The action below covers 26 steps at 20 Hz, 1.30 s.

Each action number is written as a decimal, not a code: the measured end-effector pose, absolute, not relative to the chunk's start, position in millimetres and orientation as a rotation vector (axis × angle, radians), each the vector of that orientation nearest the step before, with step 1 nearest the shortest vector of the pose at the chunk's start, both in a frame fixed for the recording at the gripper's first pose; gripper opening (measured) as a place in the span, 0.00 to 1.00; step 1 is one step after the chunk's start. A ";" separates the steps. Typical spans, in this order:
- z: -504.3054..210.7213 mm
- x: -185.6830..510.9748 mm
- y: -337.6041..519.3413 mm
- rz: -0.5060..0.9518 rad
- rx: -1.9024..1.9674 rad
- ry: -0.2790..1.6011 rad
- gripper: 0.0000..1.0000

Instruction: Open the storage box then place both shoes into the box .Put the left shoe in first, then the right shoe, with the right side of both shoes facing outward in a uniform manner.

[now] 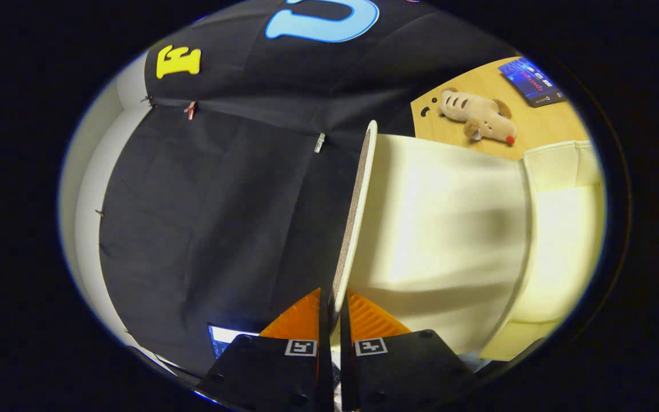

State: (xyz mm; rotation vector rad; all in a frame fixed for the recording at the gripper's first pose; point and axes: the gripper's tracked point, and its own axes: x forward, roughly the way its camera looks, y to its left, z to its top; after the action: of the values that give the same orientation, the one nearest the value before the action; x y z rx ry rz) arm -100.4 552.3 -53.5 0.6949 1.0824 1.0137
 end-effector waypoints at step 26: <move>-82.2 -42.7 302.0 0.537 0.174 0.588 0.98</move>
State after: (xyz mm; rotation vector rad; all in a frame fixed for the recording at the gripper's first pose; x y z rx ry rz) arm -42.7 302.0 -82.2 0.1739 0.5878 0.5366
